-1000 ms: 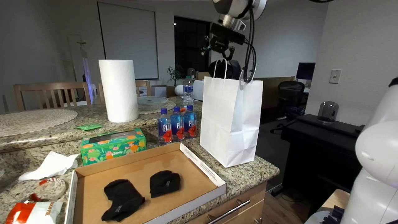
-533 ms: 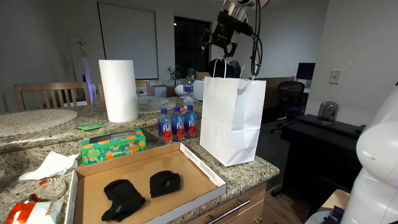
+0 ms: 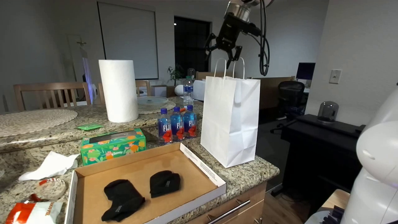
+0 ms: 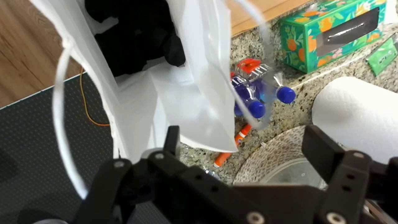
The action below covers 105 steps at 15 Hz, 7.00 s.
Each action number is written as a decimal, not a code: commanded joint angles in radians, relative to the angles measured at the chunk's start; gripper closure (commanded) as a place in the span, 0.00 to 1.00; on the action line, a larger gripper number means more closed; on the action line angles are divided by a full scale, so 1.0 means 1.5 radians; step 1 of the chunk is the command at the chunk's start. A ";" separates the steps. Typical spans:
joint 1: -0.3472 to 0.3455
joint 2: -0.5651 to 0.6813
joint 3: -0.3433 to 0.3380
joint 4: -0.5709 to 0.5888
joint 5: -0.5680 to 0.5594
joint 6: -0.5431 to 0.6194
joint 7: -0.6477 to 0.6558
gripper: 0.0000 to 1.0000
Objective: Pick up the socks on the box cover and put them in the paper bag
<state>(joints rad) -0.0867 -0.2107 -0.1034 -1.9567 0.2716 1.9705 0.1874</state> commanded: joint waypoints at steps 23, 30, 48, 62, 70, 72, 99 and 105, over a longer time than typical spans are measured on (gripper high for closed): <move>0.173 -0.110 0.233 -0.068 -0.117 0.109 -0.096 0.00; 0.171 0.022 0.280 -0.110 -0.160 0.145 0.101 0.00; 0.227 0.201 0.229 -0.235 -0.333 0.324 0.589 0.00; 0.234 0.321 0.195 -0.284 -0.275 0.492 0.490 0.00; 0.237 0.316 0.188 -0.276 -0.222 0.481 0.432 0.58; 0.243 0.307 0.180 -0.271 -0.228 0.464 0.437 0.72; 0.144 -0.036 0.177 0.084 -0.240 0.024 0.219 0.94; 0.073 -0.075 0.121 0.098 -0.209 0.071 0.239 0.94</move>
<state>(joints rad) 0.0731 -0.2899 0.0961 -1.7846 -0.0622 2.0228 0.5472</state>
